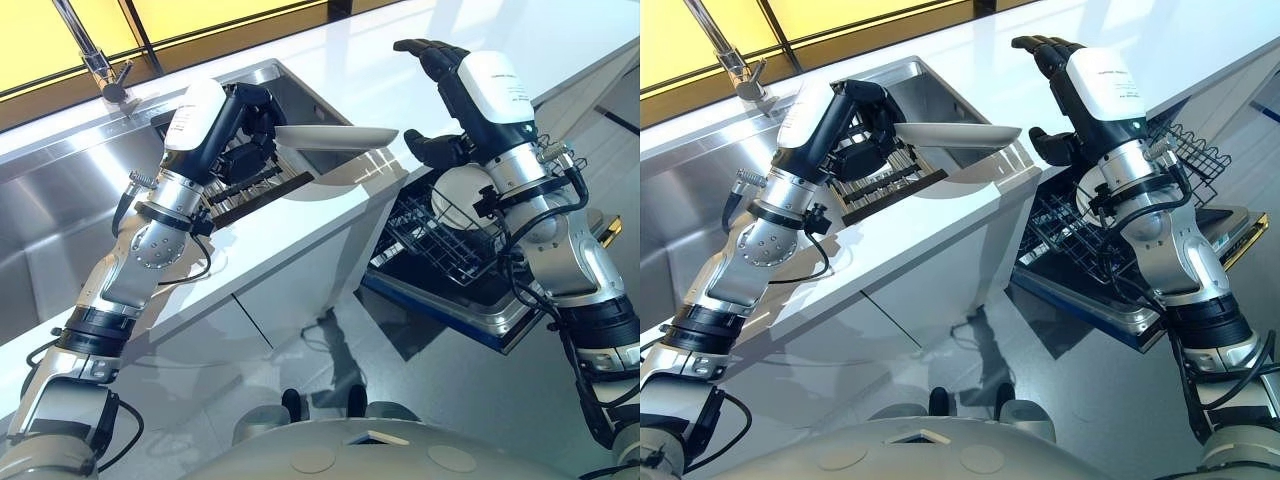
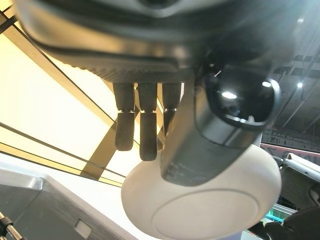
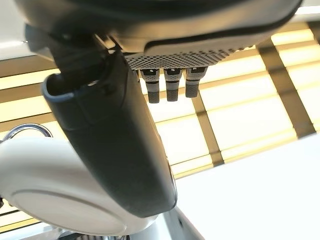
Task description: Pick up plates and place into dishwasher.
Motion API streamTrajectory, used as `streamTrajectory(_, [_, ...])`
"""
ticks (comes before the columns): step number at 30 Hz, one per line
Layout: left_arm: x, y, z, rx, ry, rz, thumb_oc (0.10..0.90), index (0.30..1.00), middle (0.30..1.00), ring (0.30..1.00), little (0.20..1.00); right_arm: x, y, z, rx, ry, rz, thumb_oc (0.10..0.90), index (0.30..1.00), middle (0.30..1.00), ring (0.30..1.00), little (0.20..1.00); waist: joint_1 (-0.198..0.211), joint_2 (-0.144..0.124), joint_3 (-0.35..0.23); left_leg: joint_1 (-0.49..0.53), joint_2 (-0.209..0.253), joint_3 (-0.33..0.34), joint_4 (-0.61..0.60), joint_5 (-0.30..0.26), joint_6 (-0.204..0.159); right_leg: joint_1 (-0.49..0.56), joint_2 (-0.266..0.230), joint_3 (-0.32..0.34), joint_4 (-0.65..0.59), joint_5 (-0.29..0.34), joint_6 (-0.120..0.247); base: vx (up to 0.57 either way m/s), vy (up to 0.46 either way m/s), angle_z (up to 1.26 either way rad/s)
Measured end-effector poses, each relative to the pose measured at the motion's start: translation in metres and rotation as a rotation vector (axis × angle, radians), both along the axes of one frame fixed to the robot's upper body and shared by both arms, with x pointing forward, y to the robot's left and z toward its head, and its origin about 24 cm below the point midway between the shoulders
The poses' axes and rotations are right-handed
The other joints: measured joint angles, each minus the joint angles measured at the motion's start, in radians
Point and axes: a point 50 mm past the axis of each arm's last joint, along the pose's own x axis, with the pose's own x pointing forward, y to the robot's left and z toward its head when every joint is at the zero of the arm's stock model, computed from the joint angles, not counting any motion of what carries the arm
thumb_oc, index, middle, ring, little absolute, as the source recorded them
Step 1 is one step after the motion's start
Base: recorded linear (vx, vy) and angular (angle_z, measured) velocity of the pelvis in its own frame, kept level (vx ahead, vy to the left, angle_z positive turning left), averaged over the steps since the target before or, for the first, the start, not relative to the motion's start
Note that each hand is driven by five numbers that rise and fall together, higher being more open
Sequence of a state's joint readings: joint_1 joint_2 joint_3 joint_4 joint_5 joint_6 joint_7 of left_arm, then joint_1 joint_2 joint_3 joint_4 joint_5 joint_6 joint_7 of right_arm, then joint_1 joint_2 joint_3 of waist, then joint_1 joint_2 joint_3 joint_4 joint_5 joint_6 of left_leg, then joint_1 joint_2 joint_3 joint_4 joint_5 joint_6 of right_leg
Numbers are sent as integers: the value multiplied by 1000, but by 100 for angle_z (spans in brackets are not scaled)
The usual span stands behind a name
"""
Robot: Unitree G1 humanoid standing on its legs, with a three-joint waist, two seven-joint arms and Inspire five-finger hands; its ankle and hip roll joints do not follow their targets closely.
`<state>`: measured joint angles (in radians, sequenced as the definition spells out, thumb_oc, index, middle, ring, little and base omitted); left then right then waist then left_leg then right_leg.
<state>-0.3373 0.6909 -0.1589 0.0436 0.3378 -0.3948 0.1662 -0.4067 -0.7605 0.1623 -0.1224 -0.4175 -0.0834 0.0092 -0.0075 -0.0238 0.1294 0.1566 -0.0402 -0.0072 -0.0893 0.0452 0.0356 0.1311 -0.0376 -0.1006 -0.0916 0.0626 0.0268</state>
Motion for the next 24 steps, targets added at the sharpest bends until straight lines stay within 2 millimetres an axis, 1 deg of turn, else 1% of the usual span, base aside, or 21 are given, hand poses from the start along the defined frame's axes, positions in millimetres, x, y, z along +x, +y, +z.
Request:
streamTrajectory(5, [0,0,0,-1,-3,1,100,300,300,300,200,4,-1,-11,36,196,56,800,900,900,900,900,1,0,0,-3,-1,-6,0,3,0,0,-1,-5,0,0,0,-6,6,4])
streamTrajectory(11, [-1,2,2,-18,-29,16,100,300,300,300,200,12,-7,-34,44,361,28,800,900,900,900,900,5,-1,0,-9,-2,-20,0,10,-1,0,-2,-20,0,0,0,-2,-1,7])
streamTrajectory(13, [-1,2,3,-23,-36,19,100,300,300,300,200,13,-8,-38,43,377,20,800,900,900,900,900,7,-1,0,-10,-2,-22,0,11,-1,-1,-3,-21,0,0,0,-7,-5,3])
streamTrajectory(16, [-1,3,3,-24,-38,21,100,300,300,300,200,14,-8,-38,47,378,16,800,900,900,900,900,7,-1,1,-11,-2,-23,0,12,-1,-1,-3,-21,0,0,0,0,0,0])
streamTrajectory(20, [-1,2,2,-24,-38,20,100,300,300,300,200,17,-6,-28,50,338,24,800,900,900,900,900,6,-1,1,-11,-3,-22,0,12,-1,-1,-3,-20,0,0,0,0,0,0])
streamTrajectory(24, [-1,2,2,-23,-36,19,100,300,300,300,200,15,-2,-21,74,248,38,800,900,900,900,900,6,-1,1,-10,-3,-22,0,12,0,-1,-3,-19,0,0,0,0,0,0])
